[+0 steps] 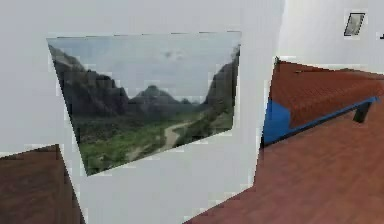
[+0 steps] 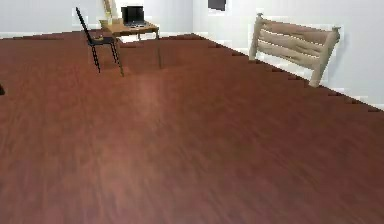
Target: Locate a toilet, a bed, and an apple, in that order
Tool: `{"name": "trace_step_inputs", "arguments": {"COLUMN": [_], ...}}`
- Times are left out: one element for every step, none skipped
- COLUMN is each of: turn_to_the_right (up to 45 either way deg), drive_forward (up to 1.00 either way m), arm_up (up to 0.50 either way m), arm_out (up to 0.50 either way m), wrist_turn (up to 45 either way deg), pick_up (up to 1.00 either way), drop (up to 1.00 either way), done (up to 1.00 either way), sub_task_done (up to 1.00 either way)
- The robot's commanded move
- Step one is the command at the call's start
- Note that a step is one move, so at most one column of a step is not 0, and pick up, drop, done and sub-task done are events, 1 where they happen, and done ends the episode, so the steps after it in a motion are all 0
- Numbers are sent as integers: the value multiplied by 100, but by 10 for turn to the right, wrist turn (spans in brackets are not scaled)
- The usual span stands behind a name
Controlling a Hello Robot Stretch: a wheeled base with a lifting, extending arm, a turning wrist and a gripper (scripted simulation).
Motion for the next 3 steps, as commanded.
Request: {"name": "trace_step_inputs", "arguments": {"turn_to_the_right": [450,450,30], "drive_forward": [0,0,0], "arm_up": [0,0,0], "arm_out": [0,0,0], "wrist_turn": [0,0,0], "pick_up": [0,0,0], "drop": [0,0,0], "done": [0,0,0], "sub_task_done": [0,0,0]}}
